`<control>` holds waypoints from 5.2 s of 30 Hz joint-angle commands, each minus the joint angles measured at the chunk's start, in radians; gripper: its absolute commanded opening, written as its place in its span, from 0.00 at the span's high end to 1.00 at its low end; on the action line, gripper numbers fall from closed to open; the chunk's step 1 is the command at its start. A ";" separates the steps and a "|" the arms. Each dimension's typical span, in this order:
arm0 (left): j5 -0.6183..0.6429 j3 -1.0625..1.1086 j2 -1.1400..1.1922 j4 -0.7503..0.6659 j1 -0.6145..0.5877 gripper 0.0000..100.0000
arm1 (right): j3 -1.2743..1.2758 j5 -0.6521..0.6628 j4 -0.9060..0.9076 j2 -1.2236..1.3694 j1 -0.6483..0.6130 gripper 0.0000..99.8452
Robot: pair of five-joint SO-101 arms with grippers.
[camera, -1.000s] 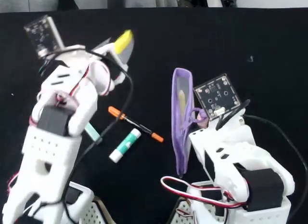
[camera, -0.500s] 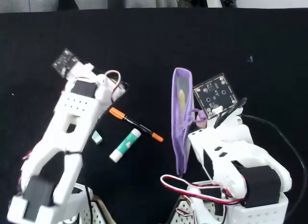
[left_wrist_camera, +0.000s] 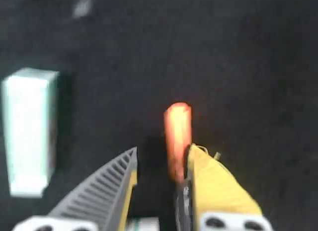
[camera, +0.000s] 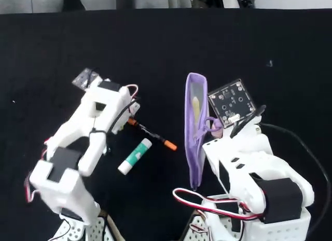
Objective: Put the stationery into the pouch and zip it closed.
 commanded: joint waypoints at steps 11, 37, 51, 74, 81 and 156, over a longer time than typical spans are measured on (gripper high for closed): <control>0.002 -0.110 0.106 0.017 -0.002 0.86 | -0.004 -0.005 0.009 -0.004 0.011 0.99; -0.249 -1.578 0.095 0.651 0.001 0.97 | -0.002 -0.003 0.009 -0.004 0.011 0.99; -0.313 -1.968 0.098 0.672 0.113 0.97 | 0.013 -0.002 0.009 -0.004 0.011 0.99; -0.583 -1.977 0.265 0.684 0.335 0.97 | 0.012 -0.002 0.009 -0.004 0.011 0.99; -0.709 -1.983 0.270 0.687 0.410 0.92 | 0.012 -0.002 0.009 -0.004 0.011 0.99; -0.612 0.857 -0.930 -0.327 -0.229 0.74 | 0.030 0.000 0.003 -0.004 0.011 0.99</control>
